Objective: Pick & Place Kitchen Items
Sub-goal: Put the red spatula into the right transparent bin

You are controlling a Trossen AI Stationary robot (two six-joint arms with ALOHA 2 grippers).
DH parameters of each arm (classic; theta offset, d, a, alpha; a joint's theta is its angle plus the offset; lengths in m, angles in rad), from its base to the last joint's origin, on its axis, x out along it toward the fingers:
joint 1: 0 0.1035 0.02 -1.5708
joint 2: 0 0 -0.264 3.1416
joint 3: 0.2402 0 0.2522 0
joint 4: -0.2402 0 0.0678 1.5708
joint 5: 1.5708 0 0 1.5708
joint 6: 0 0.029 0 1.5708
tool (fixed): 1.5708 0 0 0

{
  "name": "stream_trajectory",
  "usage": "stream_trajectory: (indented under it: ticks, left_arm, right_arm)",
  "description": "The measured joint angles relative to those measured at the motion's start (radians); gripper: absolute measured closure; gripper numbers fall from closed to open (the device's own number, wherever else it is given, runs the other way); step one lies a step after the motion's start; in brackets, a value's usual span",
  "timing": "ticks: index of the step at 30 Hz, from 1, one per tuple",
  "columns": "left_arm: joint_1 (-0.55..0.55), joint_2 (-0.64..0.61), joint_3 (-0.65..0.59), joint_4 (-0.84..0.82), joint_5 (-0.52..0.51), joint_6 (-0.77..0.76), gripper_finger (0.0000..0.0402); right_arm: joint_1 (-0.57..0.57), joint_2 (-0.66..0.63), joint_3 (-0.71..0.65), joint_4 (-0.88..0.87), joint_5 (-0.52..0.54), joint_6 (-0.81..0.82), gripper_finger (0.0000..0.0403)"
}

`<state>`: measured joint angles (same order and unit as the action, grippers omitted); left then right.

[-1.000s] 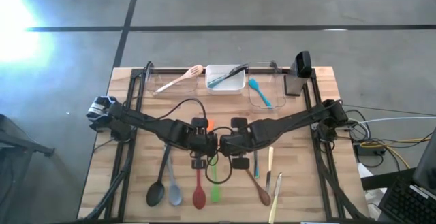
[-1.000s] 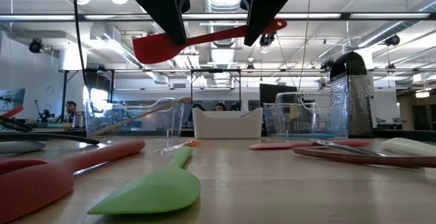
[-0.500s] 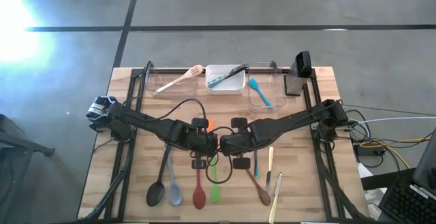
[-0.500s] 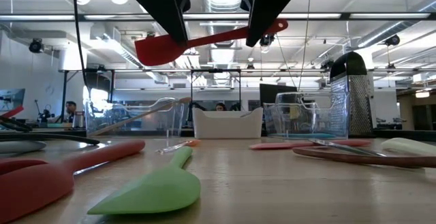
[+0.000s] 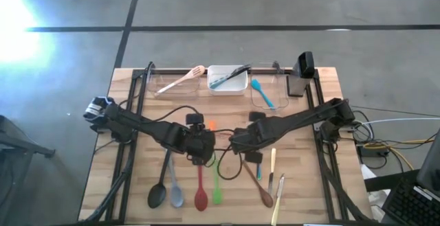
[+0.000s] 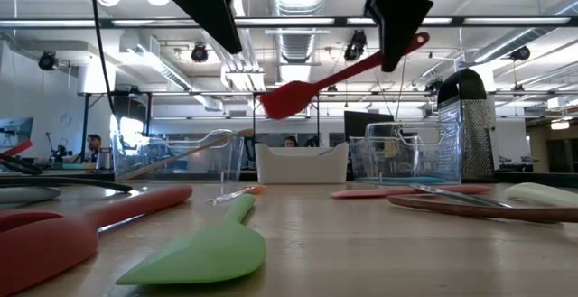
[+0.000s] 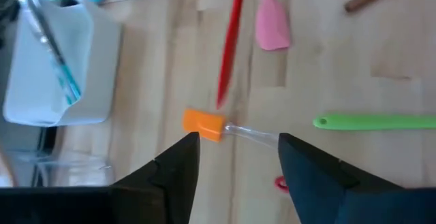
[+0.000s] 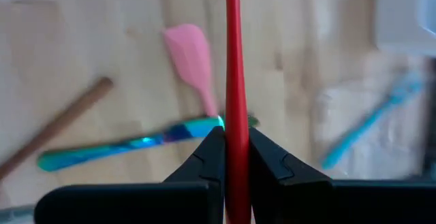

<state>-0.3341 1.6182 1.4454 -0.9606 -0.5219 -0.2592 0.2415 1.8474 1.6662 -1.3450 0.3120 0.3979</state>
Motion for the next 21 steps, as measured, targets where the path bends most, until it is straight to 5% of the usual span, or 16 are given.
stream_trajectory:
  ticks: [10,21]
  left_arm:
    - [-0.018,-0.062,-0.188,0.263,-0.115,-0.060,0.0215]
    - [-0.018,-0.210,-0.558,0.955,-0.137,0.047,0.0236]
  right_arm:
    - [-0.123,-0.281,-0.187,-0.065,0.191,0.227,0.0379]
    - [-0.425,-0.674,-0.564,0.430,0.197,0.214,0.0379]
